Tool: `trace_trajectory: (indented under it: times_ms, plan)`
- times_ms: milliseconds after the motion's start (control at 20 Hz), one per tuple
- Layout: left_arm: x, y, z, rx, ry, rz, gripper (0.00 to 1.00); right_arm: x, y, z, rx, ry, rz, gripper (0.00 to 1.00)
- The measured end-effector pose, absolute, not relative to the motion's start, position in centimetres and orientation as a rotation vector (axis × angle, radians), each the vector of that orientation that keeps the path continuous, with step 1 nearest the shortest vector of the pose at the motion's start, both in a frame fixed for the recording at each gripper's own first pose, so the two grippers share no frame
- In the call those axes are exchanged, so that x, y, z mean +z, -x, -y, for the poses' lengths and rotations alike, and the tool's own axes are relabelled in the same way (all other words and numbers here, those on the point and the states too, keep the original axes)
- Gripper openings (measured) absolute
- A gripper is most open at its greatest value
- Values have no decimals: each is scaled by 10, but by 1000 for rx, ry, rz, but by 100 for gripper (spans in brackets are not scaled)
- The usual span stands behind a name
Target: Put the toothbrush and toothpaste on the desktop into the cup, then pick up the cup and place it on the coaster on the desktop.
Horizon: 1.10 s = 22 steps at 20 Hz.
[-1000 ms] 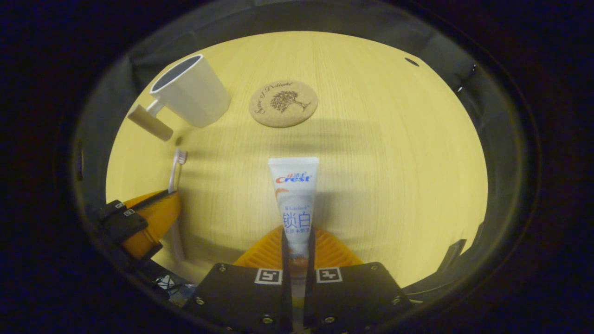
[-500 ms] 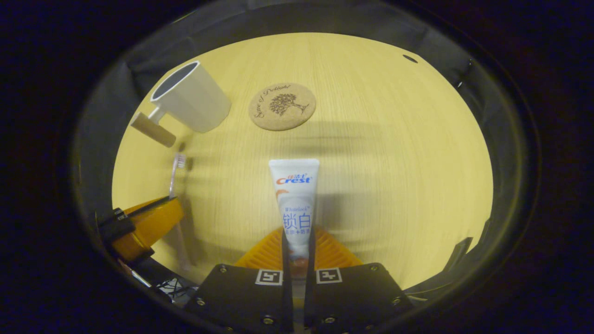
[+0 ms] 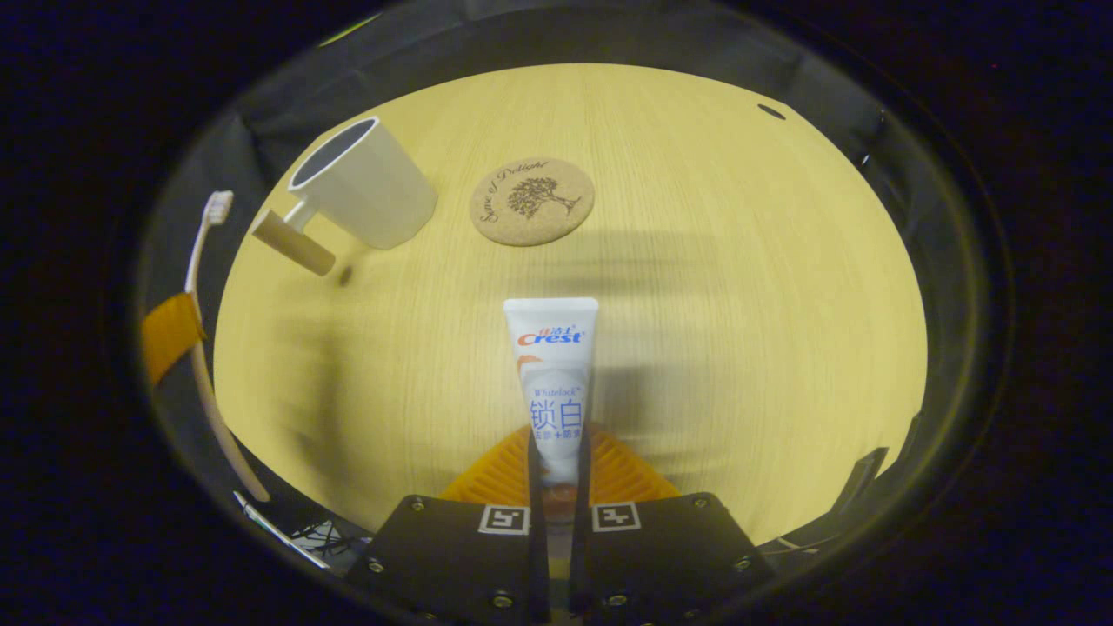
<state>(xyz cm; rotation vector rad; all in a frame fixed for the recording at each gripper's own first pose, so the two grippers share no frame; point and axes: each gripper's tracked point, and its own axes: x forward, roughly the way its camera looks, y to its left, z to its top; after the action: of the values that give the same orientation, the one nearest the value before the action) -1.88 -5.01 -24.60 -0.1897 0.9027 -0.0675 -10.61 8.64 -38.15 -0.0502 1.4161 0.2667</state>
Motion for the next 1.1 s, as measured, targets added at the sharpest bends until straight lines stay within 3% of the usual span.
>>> trace_trajectory:
  times_ms: [200,450,1100]
  plan:
    - [-193,-24,49,-98,208,-769,7,-381,106,-86,273,44,-1417,12]
    - [-178,-81,58,-151,239,-668,7,-381,106,-86,275,20,-1427,12]
    - [-206,-183,75,-219,234,-538,7,-381,104,-86,289,-6,-1433,12]
